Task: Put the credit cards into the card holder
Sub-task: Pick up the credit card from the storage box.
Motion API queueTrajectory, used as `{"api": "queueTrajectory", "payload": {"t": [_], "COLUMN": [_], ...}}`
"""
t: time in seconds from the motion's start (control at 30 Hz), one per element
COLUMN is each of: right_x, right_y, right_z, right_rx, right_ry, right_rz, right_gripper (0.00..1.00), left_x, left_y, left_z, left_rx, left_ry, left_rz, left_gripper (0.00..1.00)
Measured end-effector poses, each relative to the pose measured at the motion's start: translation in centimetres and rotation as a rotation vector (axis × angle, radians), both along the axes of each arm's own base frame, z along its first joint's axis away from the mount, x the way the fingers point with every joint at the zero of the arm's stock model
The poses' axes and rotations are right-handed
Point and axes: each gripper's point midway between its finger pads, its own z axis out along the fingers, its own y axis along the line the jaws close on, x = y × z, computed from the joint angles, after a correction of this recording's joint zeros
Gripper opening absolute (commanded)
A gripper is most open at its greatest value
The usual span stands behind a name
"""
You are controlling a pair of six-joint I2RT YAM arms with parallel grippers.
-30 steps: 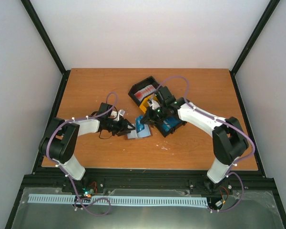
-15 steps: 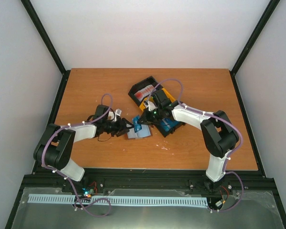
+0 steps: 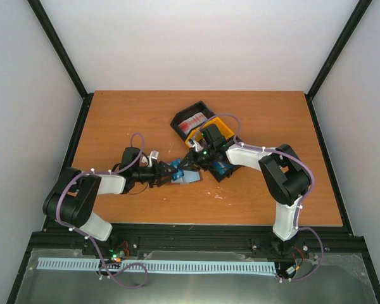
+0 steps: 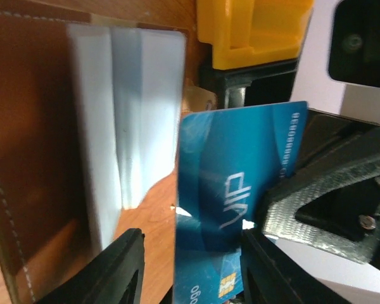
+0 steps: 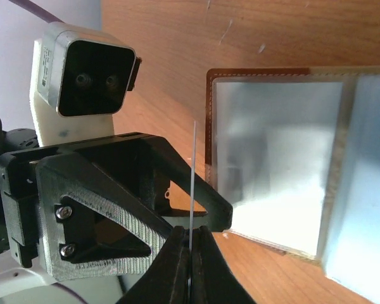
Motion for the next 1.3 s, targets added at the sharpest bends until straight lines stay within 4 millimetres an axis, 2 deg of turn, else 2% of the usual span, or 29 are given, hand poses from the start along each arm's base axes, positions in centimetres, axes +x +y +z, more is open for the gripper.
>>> {"api": "queueTrajectory", "payload": {"t": [0.17,0.33,0.47,0.6,1.0,1.3], "right_x": [-0.3,-0.3,-0.5,-0.3,0.8,0.8], "right_y": [0.3,0.2,-0.4,-1.2,-5.6,-6.8], "right_z": [0.5,0.2,-1.2,-2.1,-5.4,-5.9], "right_rx": [0.045,0.037,-0.023,-0.1,-0.42,-0.596], "right_ry": [0.023,0.028,0.036,0.007,-0.116,-0.217], "right_rz": [0.007,0.008,0.007,0.001,-0.074,-0.051], "right_gripper": [0.1,0.3,0.42,0.48,0.47,0.47], "left_x": [0.2,0.4,0.6,1.3,1.7,1.8], "left_y": [0.1,0.0,0.0,0.1,0.9,0.8], "left_z": [1.2,1.9,2.0,1.5,-0.8,-1.9], "left_rx": [-0.048,-0.076,-0.068,-0.023,0.104,0.163], "left_ry": [0.0,-0.015,-0.033,-0.039,-0.066,-0.078], "left_rz": [0.02,0.019,0.016,0.02,0.032,0.045], "left_gripper": [0.2,0.02,0.01,0.01,0.01,0.01]}}
